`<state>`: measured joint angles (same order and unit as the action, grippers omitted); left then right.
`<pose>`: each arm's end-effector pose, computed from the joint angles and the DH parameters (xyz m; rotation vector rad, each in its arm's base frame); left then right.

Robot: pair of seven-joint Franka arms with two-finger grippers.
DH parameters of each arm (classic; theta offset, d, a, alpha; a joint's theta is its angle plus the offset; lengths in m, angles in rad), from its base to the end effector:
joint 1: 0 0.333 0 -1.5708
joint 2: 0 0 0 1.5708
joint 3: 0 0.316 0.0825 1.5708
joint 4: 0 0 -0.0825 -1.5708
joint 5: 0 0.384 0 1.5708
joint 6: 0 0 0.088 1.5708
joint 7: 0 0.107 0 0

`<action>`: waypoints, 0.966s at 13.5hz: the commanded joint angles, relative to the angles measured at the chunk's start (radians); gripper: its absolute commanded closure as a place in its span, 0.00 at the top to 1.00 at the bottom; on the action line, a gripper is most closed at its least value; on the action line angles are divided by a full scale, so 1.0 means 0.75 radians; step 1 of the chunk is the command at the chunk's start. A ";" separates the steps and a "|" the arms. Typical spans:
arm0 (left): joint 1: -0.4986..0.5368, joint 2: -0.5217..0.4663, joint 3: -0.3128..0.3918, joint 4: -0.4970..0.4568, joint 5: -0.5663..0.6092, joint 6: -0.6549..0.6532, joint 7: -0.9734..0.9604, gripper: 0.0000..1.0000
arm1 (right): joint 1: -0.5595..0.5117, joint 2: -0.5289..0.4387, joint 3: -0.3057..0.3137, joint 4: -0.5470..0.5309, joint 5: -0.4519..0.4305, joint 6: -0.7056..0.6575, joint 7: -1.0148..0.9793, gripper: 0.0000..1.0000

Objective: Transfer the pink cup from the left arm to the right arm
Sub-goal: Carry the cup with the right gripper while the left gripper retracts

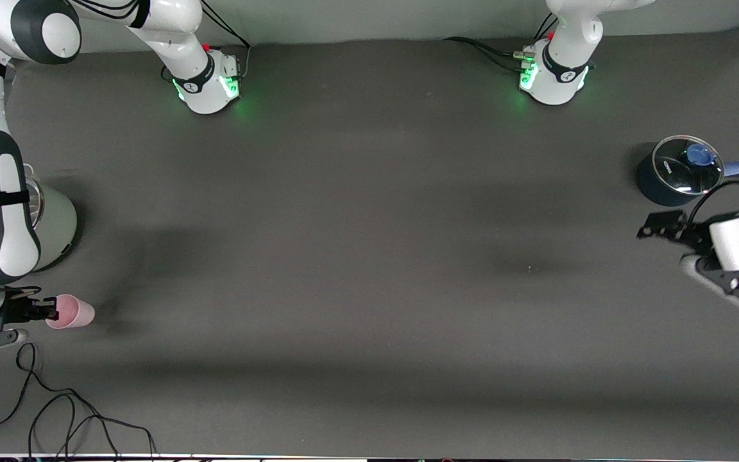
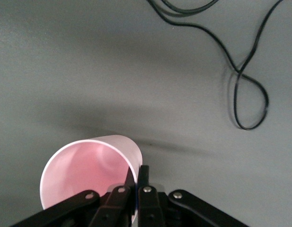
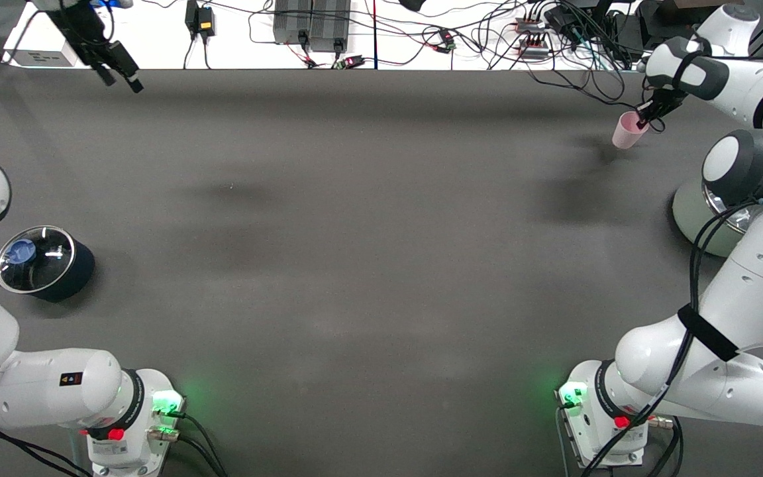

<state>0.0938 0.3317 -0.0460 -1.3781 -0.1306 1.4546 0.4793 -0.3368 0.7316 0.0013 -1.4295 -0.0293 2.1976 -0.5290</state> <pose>0.6307 0.0192 0.5091 2.8517 -0.6219 -0.3050 0.6882 -0.2413 0.2641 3.0880 0.3253 0.0364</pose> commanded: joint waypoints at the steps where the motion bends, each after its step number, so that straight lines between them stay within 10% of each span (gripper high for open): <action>1: -0.010 -0.115 0.004 -0.056 0.029 -0.145 -0.189 1.00 | 0.009 0.012 0.021 -0.006 0.051 0.034 -0.029 0.00; 9: -0.207 -0.414 -0.016 -0.425 0.211 0.185 -0.453 1.00 | 0.011 0.070 0.023 -0.006 0.160 0.119 -0.070 0.00; 11: -0.213 -0.403 -0.020 -0.398 0.282 0.233 -0.433 1.00 | 0.011 0.070 0.023 -0.004 0.160 0.119 -0.088 0.60; 13: -0.213 -0.399 -0.020 -0.396 0.283 0.231 -0.432 1.00 | 0.011 0.070 0.023 -0.004 0.160 0.119 -0.088 0.88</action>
<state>-0.0556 0.0546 -0.0670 -1.6517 0.0593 1.6097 0.1557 -0.3261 0.7848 0.0161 -1.4319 0.0674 2.2756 -0.5608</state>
